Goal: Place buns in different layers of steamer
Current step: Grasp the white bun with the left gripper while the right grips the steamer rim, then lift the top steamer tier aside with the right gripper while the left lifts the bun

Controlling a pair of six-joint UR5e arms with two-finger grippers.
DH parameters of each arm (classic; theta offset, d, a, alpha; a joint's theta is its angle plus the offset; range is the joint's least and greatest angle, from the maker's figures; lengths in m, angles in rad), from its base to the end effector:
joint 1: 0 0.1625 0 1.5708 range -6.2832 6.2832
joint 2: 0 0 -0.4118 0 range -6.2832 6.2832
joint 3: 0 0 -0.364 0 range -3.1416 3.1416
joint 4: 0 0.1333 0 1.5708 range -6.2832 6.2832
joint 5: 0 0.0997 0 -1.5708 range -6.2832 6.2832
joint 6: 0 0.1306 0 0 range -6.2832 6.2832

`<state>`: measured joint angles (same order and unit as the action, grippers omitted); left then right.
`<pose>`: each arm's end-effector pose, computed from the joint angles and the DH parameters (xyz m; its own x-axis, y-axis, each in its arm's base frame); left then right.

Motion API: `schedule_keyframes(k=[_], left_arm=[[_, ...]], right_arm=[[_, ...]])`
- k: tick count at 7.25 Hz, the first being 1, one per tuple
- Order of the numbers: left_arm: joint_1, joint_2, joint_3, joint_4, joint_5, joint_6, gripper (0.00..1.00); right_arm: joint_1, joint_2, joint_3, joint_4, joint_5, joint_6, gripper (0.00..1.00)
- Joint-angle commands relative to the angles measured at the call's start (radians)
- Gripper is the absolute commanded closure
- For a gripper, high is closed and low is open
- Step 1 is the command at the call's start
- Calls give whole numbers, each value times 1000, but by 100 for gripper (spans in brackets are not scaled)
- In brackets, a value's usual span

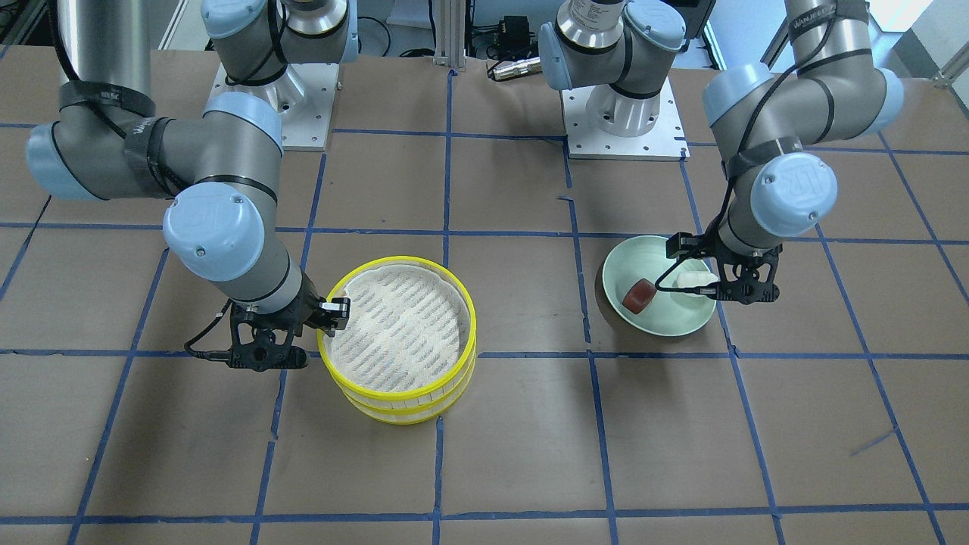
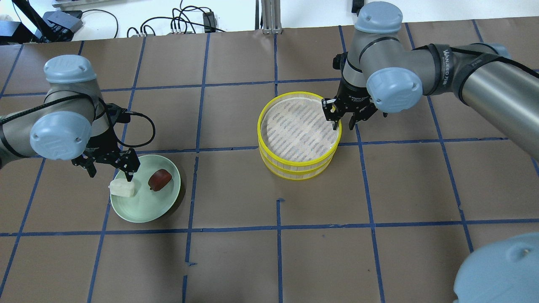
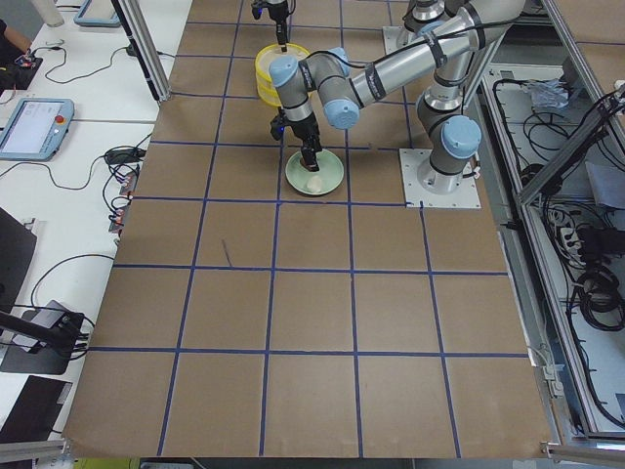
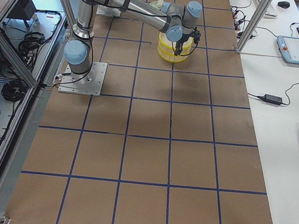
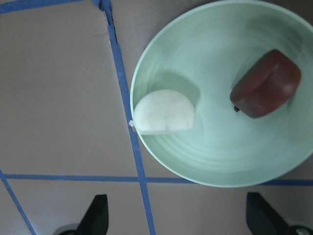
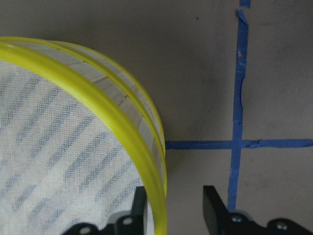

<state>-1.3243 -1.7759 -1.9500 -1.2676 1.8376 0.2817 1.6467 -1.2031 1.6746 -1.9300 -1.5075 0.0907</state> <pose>0.0135 -0.4589 0.2162 -0.9809 0.1010 -0.1662 0.0398 0.9407 0.3369 0.1834 -0.5444 0.2407 -0.9984 0.0214 -0.0524 0.0151 0.9930 0.1173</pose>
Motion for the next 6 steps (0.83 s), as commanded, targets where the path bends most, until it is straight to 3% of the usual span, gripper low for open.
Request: schedule_keyframes(k=[1,3,5,6], left_arm=[[4,-104,0,74,-1,-2,2],[4,-119,-1,85,0,-1,6],[5,-105,-18,82,3,2,34],[7,-99,-17,76,3,1,87]], right_arm=[[-1,-3,0,11,0,4,82],[-2,-22,-1,35,0,11,88],[-54,-75,-47,81,-8,-61,90],[-147,-75,-62,126,-2,-169,90]])
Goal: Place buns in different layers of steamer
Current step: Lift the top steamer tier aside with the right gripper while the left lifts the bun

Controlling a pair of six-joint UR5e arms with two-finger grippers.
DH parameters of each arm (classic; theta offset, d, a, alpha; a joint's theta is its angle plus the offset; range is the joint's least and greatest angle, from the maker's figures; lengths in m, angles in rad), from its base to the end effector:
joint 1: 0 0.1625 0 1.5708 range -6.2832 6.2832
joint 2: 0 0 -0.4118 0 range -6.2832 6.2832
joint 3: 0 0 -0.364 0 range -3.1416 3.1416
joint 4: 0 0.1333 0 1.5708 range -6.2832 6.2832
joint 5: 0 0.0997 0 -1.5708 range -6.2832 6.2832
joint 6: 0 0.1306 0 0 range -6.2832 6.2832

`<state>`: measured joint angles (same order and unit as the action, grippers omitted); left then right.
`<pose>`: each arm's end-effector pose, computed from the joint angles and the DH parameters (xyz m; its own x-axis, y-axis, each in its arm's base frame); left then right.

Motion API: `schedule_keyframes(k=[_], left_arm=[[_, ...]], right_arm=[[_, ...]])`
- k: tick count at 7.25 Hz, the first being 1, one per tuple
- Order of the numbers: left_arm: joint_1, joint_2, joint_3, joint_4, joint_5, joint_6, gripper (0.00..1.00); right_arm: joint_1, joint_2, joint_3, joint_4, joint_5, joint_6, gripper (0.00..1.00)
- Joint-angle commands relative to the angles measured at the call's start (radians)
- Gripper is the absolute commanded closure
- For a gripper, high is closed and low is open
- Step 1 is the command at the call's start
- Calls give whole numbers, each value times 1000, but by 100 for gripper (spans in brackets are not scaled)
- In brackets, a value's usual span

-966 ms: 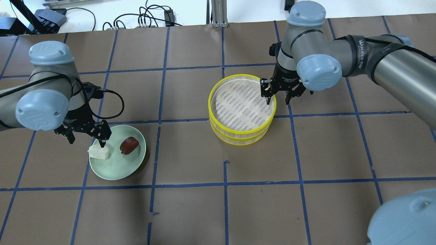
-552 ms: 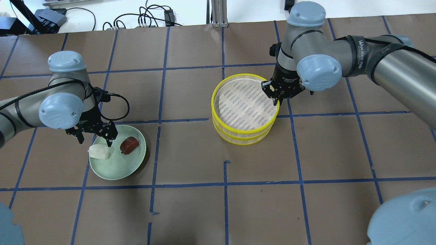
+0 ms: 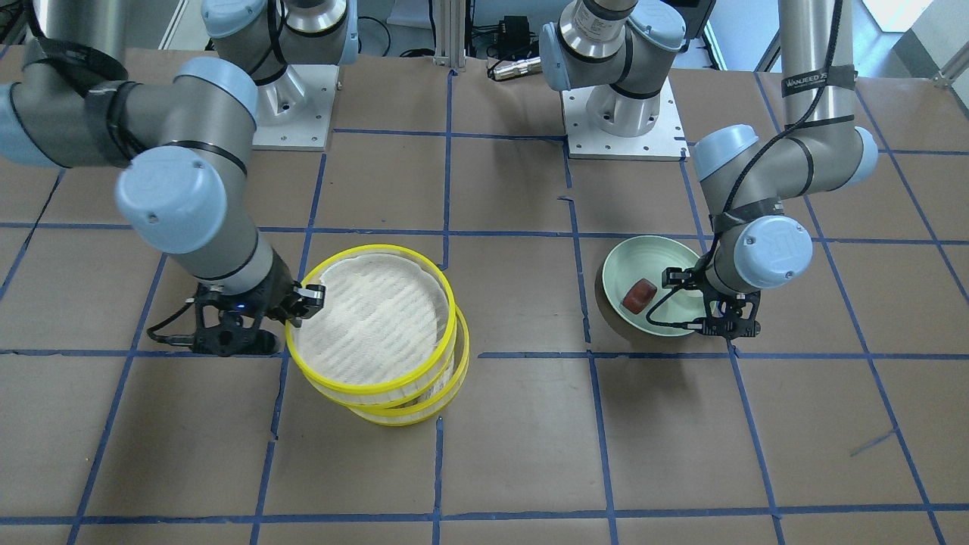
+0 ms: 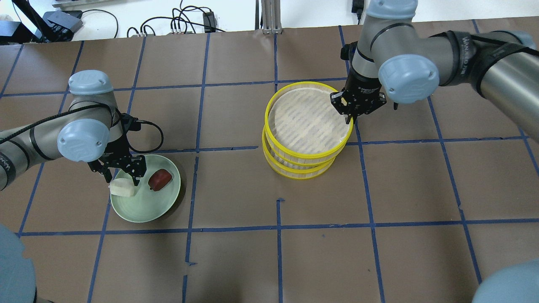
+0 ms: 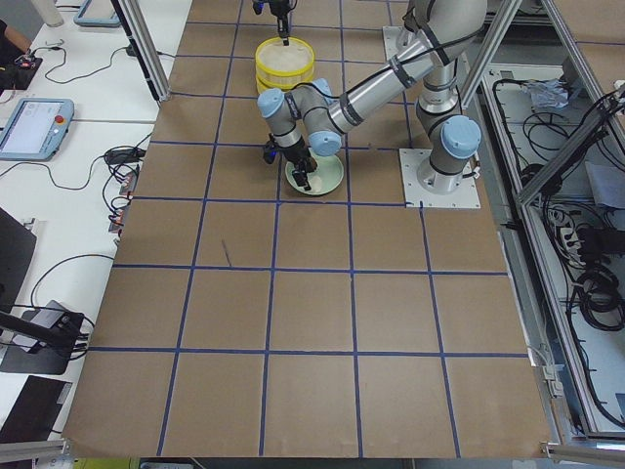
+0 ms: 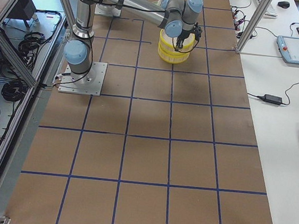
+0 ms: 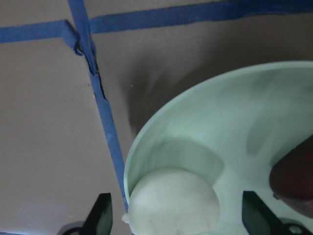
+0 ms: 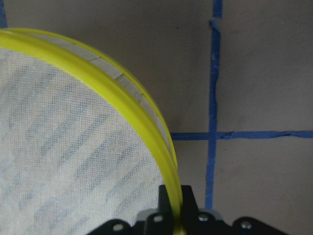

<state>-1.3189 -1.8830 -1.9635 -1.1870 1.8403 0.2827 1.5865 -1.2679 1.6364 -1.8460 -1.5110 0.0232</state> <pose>0.0189 -0.4687 0.1676 -0.9825 0.1038 -0.1546 0.0391 0.9268 0.3736 0.1497 -0.5472 0.2853 -0.9983 0.0130 -0.0573 0.0075 0.9955 0.0945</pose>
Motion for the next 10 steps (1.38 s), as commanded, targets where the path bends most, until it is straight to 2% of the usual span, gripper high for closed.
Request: schedule_keyframes(k=[1,3,4,6,7,8,9,10], left_arm=[[3,10,-5,-6,-10,-3,99],[4,30,21,9,-12,4,99],[-12,98,69,7,-32,1,99],[-112,215,222,-105,-190,-23,99],[-200,208,286,-165,-290,-172,99],[-285,164,307,-149,-384,-345,99],[-395,95,308,-18,-426,-487,99],[-508,3,313,136,-426,-687,99]], right_arm=[[-193,10,-36,28,0,-273,90],[-293,62,-20,-45,-15,-444,90],[-327,96,-18,-83,-75,-513,92],[-333,114,-17,-108,-115,-513,92],[-333,116,-17,-108,-117,-511,92],[-333,114,-17,-105,-115,-508,92],[-333,114,-15,-102,-115,-508,92],[-333,114,-15,-102,-115,-508,92]])
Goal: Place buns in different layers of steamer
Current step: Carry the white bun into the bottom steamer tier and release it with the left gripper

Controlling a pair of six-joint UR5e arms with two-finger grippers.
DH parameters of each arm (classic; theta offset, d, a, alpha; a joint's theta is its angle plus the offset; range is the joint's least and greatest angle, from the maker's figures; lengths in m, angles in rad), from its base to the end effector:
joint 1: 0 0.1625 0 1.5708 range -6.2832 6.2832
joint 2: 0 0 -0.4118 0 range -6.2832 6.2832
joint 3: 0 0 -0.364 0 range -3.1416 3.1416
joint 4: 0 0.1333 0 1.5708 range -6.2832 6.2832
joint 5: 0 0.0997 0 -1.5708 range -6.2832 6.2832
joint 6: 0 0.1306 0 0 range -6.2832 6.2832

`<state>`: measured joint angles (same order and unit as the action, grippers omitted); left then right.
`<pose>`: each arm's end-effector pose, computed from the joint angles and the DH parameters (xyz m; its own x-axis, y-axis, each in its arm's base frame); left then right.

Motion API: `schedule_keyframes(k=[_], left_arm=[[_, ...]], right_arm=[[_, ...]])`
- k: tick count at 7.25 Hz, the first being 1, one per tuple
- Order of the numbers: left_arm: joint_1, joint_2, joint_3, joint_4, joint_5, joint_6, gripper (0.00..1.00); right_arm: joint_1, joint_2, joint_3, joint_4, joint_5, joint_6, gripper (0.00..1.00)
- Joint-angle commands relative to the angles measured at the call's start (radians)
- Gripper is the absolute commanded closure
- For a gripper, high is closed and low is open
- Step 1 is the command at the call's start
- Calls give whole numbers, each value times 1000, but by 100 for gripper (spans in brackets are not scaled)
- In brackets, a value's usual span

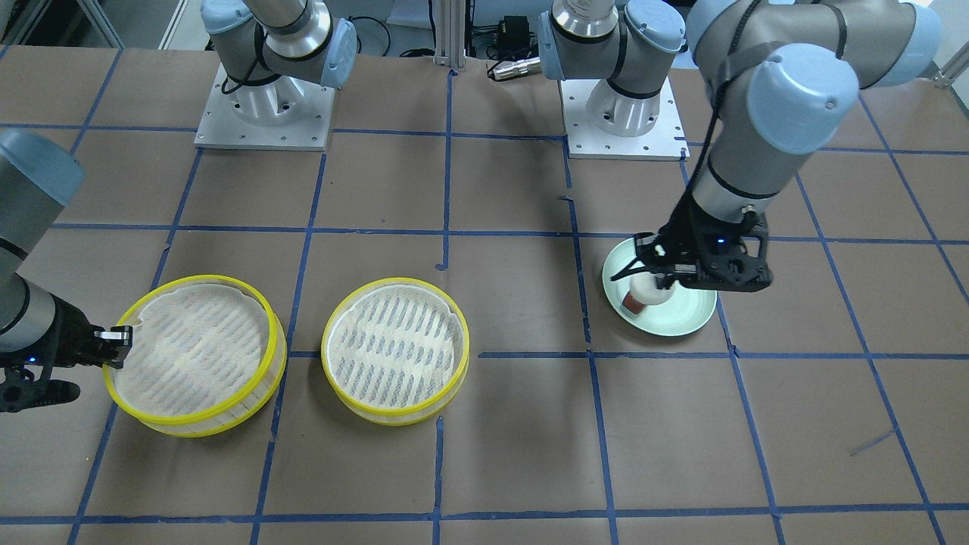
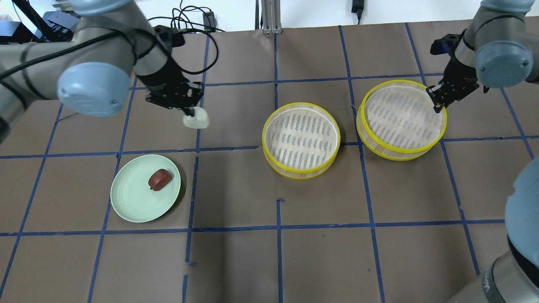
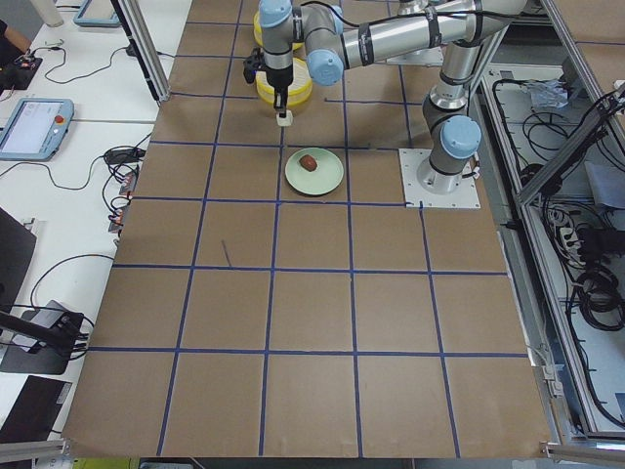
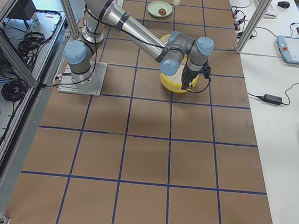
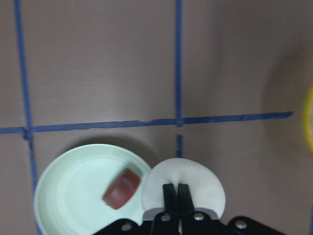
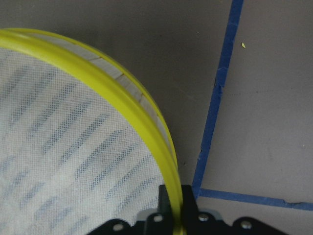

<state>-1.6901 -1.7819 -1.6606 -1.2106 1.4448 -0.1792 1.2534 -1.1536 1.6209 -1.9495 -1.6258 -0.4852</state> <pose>-0.2131 -0.5195 0.3338 -0.9896 -0.0532 0.1340 -0.0585 0.9976 -0.0359 -0.0611 -0.5900 0.2363 -0.9855 -0.1698 0.0072 -0.1681 0.9803 0.1038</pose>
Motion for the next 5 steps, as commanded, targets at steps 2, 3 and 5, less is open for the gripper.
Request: schedule_keyframes(k=[2,3,5], left_arm=[[-248,-244,31,313,-47,-431,96],[-253,-258,33,310,-59,-472,60],[-252,-225,30,304,-50,-442,0]], right_arm=[[0,0,5,1,1,5,92],[0,-1,5,4,3,13,92],[9,-18,5,14,4,42,92]])
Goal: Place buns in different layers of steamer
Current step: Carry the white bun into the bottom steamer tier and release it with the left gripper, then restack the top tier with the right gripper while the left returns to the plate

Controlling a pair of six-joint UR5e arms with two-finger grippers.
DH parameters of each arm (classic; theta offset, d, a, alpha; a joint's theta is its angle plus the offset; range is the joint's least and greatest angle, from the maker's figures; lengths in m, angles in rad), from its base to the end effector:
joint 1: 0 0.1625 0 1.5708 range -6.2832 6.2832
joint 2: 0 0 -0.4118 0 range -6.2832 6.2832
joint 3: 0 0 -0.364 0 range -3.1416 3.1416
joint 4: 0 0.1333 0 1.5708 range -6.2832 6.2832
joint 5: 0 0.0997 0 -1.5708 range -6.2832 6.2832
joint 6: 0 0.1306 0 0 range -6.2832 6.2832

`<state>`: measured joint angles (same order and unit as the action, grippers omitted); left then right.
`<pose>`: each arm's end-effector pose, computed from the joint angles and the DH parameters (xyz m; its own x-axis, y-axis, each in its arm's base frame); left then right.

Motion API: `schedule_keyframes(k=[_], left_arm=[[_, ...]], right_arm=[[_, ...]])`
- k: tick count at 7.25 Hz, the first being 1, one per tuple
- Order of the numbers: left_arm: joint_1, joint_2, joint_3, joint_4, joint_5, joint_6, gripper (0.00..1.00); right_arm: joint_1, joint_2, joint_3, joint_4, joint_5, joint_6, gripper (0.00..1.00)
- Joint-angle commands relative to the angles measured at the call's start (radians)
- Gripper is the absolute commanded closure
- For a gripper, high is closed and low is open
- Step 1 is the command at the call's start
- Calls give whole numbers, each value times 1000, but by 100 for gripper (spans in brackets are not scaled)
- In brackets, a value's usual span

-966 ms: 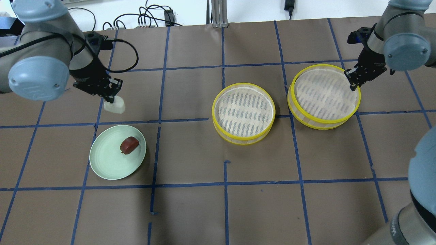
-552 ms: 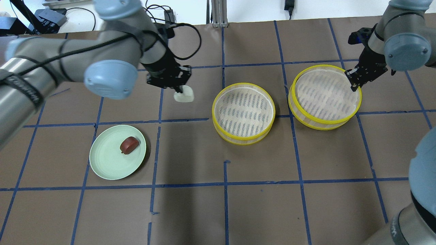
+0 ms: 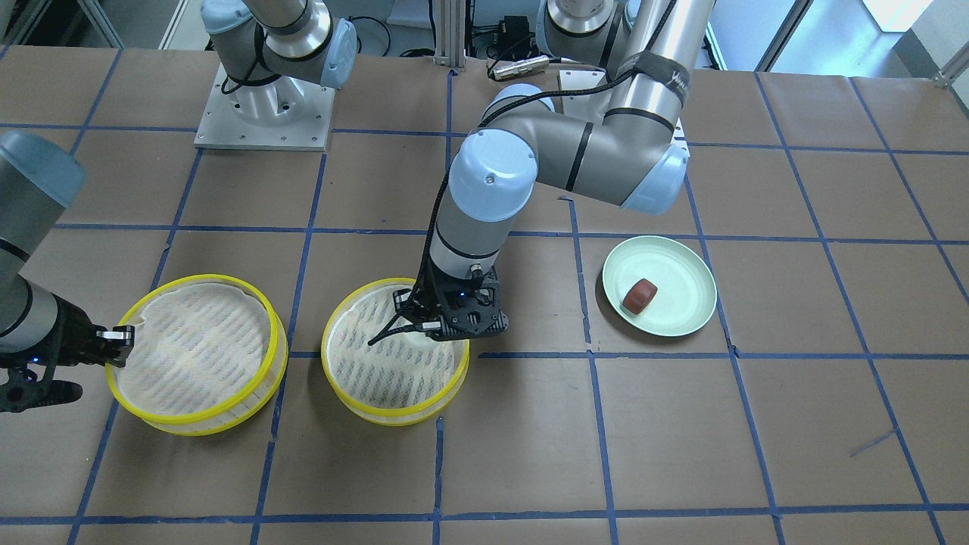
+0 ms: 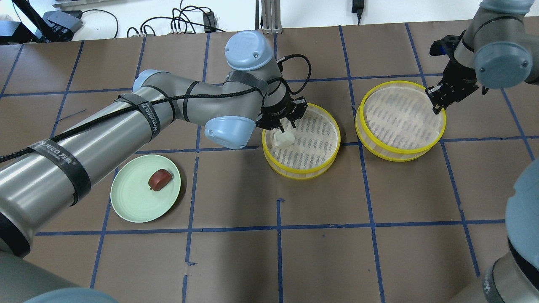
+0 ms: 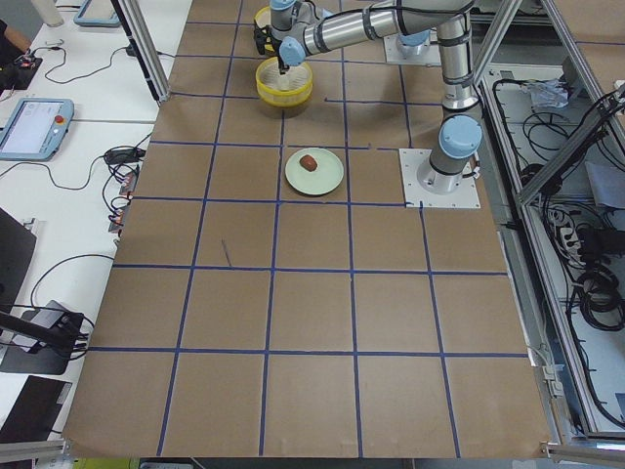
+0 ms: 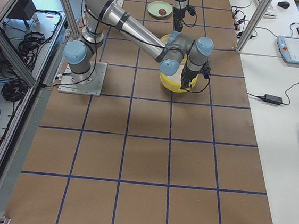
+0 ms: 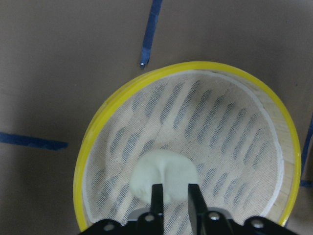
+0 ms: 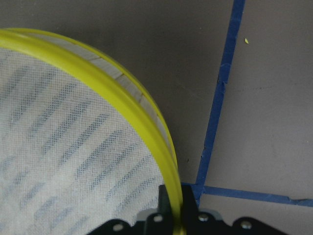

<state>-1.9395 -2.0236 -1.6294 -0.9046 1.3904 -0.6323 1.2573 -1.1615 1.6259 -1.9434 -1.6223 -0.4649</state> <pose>-0.3682 -0.5180 0.2431 -0.9427 -0.2379 0.2341 -0.2492 0.9683 -0.0196 -0.0574 -0.5876 0.2382 -0.9882 -0.1534 0.0047 -0.1521 0.9828 0.1049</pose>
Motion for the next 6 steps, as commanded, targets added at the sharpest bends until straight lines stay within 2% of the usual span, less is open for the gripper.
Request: schedule_keyframes(k=[1,2,3,4,5,6], left_arm=[[5,46,-23,-8,15,85,0],[70,90,-42,-105,118,253,0],[185,168,-94,-196,196,489,0],[300,275,-192,-262,200,642,0],[386,367,-327,-292,219,717,0],[452,378,-410,-278,307,779,0]], right_arm=[[11,-26,-1,41,7,75,92],[54,-67,-1,52,9,135,92],[121,-99,-1,104,9,213,92],[198,-119,0,116,12,368,92],[296,-116,0,110,13,547,92],[382,-104,-6,94,12,710,92]])
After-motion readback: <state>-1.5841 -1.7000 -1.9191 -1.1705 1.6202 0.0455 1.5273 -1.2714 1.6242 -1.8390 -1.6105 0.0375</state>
